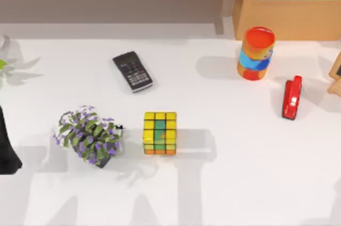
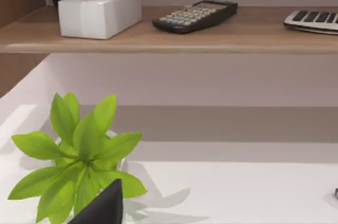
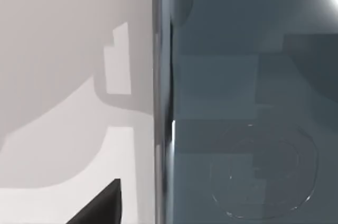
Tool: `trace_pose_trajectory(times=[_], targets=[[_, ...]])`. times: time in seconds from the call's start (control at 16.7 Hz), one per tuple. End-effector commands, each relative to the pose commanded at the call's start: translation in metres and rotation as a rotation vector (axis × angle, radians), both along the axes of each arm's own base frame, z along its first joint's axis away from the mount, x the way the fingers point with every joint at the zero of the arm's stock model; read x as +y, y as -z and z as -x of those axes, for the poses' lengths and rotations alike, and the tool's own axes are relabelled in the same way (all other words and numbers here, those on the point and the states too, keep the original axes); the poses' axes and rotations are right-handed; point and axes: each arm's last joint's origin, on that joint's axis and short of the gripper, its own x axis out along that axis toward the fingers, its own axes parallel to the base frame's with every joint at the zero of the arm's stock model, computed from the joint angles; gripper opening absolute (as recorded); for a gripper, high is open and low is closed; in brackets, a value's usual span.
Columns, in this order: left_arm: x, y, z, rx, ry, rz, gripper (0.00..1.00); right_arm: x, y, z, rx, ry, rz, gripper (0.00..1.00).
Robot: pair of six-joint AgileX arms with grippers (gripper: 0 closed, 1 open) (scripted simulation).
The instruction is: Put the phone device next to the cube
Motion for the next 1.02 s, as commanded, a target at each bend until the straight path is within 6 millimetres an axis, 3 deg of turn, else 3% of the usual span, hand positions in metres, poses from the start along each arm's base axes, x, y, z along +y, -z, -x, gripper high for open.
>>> trace_pose_trajectory(times=[0.24, 0.66, 0.9, 1.02], targets=[[0.000, 0.000, 0.000, 0.000, 0.000, 0.000, 1.00, 0.001, 0.001, 0.000, -0.001, -0.002, 0.001, 1.00], [0.000, 0.000, 0.000, 0.000, 0.000, 0.000, 1.00, 0.001, 0.039, -0.001, -0.001, 0.000, 0.001, 1.00], [0.000, 0.000, 0.000, 0.000, 0.000, 0.000, 1.00, 0.001, 0.040, -0.001, 0.000, 0.000, 0.000, 1.00], [0.000, 0.000, 0.000, 0.000, 0.000, 0.000, 1.00, 0.001, 0.040, -0.001, 0.000, 0.000, 0.000, 0.85]])
